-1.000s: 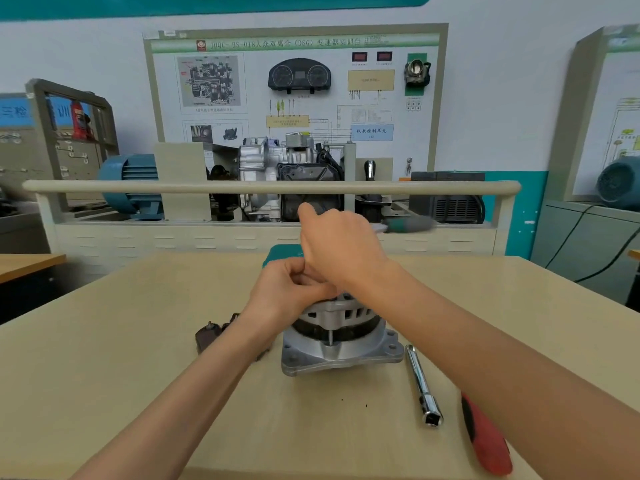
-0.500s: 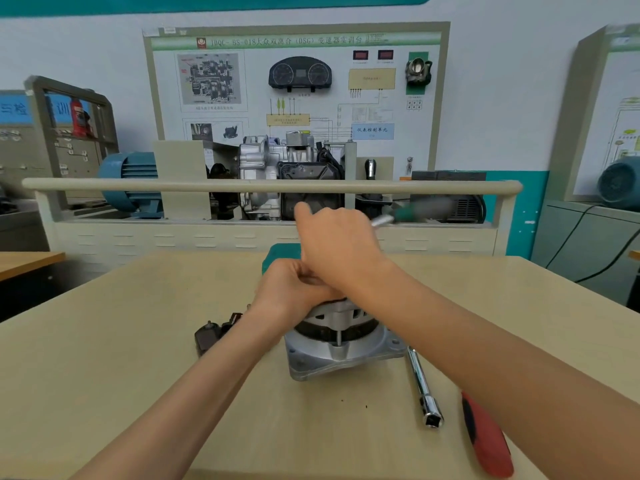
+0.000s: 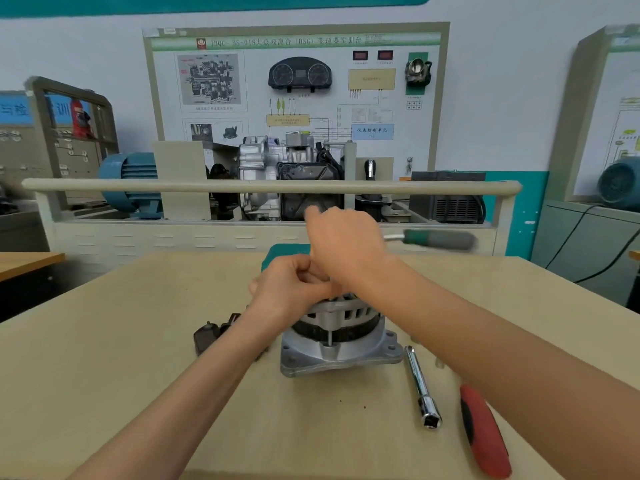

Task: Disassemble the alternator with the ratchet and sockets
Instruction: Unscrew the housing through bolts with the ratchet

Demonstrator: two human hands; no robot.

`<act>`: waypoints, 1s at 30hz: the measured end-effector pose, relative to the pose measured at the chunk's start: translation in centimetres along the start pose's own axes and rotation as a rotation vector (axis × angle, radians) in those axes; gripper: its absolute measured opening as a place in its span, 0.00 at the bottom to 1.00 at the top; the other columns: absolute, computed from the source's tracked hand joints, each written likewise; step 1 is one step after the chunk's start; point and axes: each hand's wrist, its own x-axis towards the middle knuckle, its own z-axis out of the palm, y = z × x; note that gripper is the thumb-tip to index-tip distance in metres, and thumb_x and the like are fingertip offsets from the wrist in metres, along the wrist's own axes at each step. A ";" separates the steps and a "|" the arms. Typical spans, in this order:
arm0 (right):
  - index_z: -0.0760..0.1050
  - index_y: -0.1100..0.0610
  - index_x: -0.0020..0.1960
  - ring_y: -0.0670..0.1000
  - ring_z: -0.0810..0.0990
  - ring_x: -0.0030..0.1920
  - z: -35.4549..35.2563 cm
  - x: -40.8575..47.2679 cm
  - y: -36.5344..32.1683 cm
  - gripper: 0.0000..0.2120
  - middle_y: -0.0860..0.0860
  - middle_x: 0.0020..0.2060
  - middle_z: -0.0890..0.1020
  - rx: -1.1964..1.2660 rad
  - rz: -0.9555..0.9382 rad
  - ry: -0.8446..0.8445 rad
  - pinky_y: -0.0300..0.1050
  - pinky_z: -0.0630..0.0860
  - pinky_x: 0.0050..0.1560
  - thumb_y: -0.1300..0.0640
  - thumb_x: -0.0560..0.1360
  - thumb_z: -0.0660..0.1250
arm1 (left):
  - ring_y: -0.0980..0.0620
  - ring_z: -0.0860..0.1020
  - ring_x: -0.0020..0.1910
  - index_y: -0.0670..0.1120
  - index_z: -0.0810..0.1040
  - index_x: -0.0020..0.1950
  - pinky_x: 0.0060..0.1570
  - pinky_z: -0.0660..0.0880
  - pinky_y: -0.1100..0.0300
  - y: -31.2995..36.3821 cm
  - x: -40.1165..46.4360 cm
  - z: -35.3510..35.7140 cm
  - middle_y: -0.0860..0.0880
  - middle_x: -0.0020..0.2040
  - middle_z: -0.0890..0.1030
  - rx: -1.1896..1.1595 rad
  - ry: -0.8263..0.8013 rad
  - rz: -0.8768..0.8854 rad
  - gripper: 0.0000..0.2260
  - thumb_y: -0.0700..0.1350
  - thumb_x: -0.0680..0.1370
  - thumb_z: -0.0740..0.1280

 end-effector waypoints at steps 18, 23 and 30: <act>0.74 0.59 0.49 0.52 0.68 0.31 -0.5 0.1 -1.2 0.07 0.51 0.30 0.69 -0.120 0.079 -0.010 0.41 0.58 0.25 0.65 0.75 0.58 | 0.53 0.80 0.39 0.51 0.80 0.36 0.49 0.74 0.54 0.1 -0.4 -0.3 0.53 0.34 0.83 0.019 -0.034 0.050 0.05 0.47 0.64 0.75; 0.72 0.60 0.56 0.58 0.75 0.37 -0.1 -1.1 0.8 0.12 0.51 0.32 0.71 0.326 -0.135 0.119 0.48 0.65 0.35 0.64 0.75 0.56 | 0.56 0.83 0.47 0.47 0.83 0.48 0.52 0.78 0.63 0.0 -0.5 -1.5 0.52 0.45 0.86 -0.103 -0.244 0.059 0.07 0.39 0.72 0.73; 0.74 0.58 0.47 0.54 0.75 0.38 -0.4 0.0 -1.0 0.07 0.51 0.32 0.68 -0.091 0.166 -0.094 0.44 0.71 0.33 0.66 0.75 0.58 | 0.53 0.79 0.36 0.49 0.79 0.33 0.42 0.75 0.56 0.3 0.2 0.0 0.51 0.32 0.82 -0.017 -0.021 -0.004 0.09 0.37 0.66 0.75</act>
